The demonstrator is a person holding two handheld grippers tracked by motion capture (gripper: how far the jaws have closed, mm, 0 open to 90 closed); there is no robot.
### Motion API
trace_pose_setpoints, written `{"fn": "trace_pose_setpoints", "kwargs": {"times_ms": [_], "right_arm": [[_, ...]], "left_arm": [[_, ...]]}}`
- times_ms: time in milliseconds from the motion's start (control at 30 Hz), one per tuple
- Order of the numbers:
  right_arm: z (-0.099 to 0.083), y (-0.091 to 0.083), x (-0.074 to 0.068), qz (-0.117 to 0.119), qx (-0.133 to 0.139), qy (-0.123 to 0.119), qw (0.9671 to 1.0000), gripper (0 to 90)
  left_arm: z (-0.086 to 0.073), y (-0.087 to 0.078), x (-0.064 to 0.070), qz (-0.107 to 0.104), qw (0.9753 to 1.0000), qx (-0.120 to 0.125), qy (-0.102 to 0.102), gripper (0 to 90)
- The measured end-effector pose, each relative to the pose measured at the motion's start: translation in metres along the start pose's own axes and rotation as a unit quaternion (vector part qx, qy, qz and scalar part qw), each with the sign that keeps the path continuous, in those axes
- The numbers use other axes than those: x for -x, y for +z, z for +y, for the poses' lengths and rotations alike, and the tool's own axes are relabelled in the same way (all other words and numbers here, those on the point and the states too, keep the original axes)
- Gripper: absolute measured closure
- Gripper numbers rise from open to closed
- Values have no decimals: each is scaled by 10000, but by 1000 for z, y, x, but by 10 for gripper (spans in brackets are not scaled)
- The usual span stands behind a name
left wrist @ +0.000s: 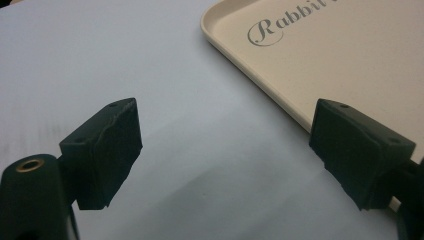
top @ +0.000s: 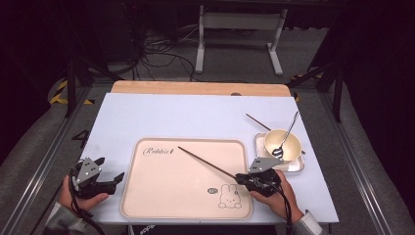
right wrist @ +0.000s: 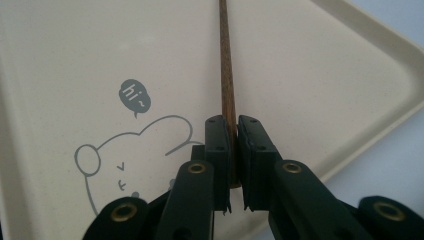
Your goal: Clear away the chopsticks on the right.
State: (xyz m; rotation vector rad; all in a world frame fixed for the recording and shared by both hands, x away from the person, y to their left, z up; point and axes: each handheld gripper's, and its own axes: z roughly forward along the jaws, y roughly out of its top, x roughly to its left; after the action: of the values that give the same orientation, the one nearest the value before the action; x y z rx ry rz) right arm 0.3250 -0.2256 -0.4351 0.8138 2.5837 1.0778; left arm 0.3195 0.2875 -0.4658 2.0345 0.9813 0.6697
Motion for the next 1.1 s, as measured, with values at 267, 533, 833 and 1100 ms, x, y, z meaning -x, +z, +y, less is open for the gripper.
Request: {"fn": "trace_pose_setpoints", "kwargs": {"times_ms": [267, 533, 833, 1100], "right_arm": [[-1, 7, -5, 140, -245, -58, 9996, 815], [0, 4, -5, 95, -133, -106, 9998, 765], [6, -11, -6, 41, 278, -369, 9989, 748], [12, -39, 1, -251, 687, -324, 9968, 754]], "left_arm": [[0, -1, 0, 43, 10000, -2, -19, 142], [0, -1, 0, 18, 10000, 1, -20, 146], [0, 0, 1, -23, 10000, -20, 13, 146], [0, 1, 1, -31, 10000, -47, 33, 146]]}}
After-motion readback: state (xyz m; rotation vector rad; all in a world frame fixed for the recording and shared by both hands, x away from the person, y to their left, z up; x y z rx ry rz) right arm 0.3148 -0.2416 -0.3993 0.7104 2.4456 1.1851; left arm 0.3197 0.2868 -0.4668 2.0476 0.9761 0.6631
